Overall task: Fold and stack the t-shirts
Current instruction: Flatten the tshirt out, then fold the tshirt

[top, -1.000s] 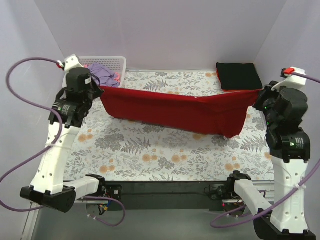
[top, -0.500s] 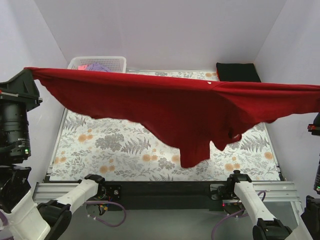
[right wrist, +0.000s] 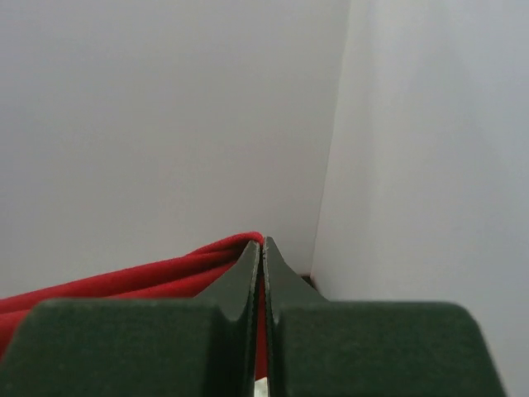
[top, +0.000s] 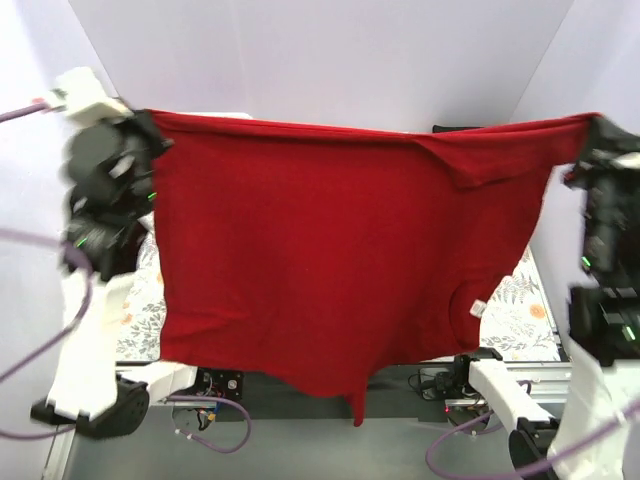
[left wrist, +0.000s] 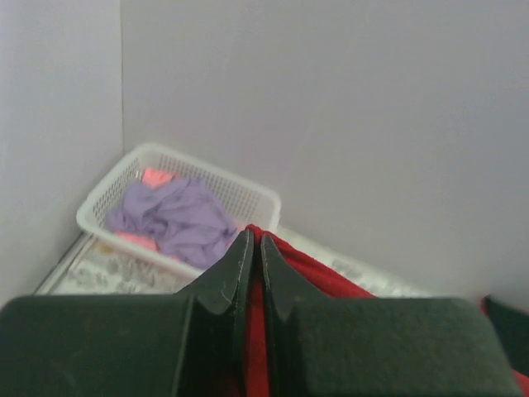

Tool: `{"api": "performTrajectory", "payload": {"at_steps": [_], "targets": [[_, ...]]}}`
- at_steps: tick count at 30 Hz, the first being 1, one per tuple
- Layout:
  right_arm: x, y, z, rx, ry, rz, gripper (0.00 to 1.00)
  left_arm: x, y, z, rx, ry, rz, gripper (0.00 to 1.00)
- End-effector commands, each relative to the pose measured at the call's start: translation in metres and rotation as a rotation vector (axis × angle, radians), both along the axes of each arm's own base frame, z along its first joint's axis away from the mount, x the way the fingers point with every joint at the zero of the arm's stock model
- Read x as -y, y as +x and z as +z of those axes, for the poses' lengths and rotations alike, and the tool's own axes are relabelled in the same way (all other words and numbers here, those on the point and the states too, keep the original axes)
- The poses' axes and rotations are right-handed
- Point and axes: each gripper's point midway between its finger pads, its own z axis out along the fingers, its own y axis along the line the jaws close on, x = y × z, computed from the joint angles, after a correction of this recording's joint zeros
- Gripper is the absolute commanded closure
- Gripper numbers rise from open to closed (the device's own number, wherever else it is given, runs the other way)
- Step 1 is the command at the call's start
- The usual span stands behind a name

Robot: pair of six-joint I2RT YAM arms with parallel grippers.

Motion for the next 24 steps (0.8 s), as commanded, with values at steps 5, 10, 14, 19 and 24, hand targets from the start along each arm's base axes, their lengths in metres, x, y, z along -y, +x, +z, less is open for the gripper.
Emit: {"api": "performTrajectory", "payload": {"at_steps": [5, 10, 14, 19, 24], "targets": [[-0.023, 0.241, -0.298, -0.663, 0.015, 0.068, 0.99, 0.021, 0.2, -0.316, -0.58, 0.1, 0.091, 1.0], [-0.019, 0.293, -0.4, -0.868, 0.037, 0.022, 0.99, 0.037, 0.256, -0.414, -0.729, 0.057, 0.024, 1.0], [-0.022, 0.303, -0.447, -0.968, 0.039, 0.034, 0.99, 0.043, 0.266, -0.451, -0.789, 0.059, 0.001, 1.0], [-0.024, 0.302, -0.455, -0.984, 0.04, 0.05, 0.99, 0.04, 0.265, -0.456, -0.809, 0.073, 0.01, 1.0], [-0.023, 0.29, -0.437, -0.962, 0.042, 0.047, 0.99, 0.04, 0.266, -0.435, -0.78, 0.079, 0.006, 1.0]]}}
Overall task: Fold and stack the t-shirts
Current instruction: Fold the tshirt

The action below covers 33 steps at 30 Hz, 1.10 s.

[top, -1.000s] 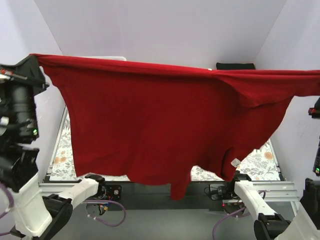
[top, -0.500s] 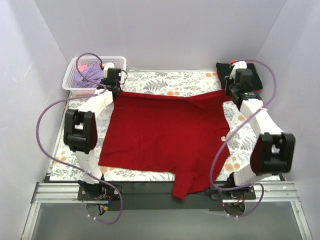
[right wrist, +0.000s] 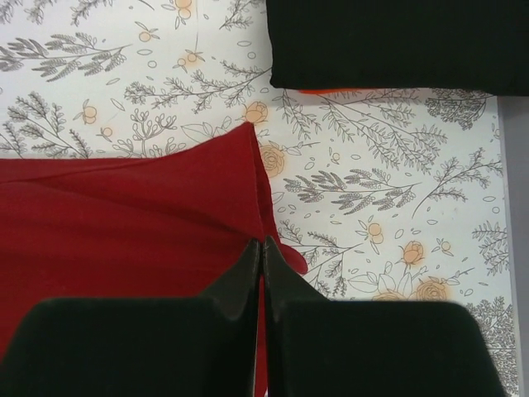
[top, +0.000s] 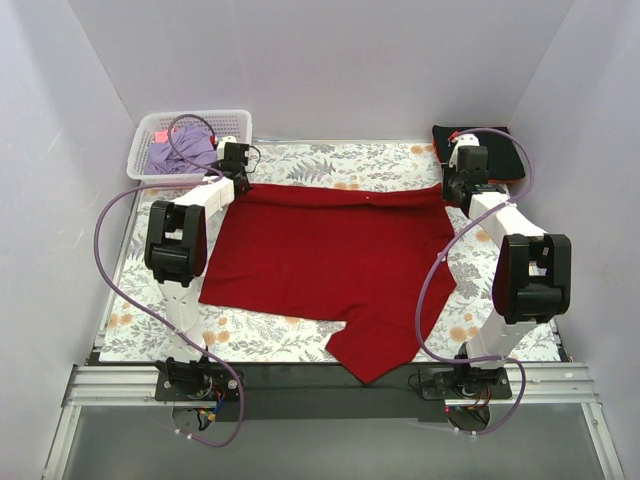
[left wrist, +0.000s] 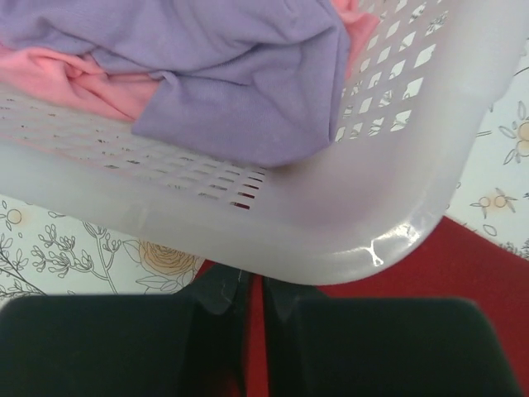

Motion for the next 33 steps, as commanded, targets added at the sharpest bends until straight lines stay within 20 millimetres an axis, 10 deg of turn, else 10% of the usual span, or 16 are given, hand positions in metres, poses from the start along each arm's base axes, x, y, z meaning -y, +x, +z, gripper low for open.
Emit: {"api": "performTrajectory", "payload": {"at_steps": [1, 7, 24, 33], "targets": [[0.006, 0.0, 0.054, 0.132, 0.008, -0.034, 0.99, -0.002, 0.015, 0.065, 0.132, -0.004, 0.003, 1.0], [0.008, -0.024, 0.07, 0.119, 0.028, -0.061, 0.99, -0.006, 0.005, 0.076, 0.115, 0.015, 0.008, 1.0], [-0.008, -0.086, 0.026, -0.111, 0.147, -0.081, 0.99, -0.019, -0.042, 0.057, -0.013, 0.004, 0.071, 1.0], [-0.014, -0.088, 0.048, -0.118, 0.186, -0.071, 0.99, -0.02, -0.036, 0.073, 0.002, 0.003, 0.086, 1.0]]}}
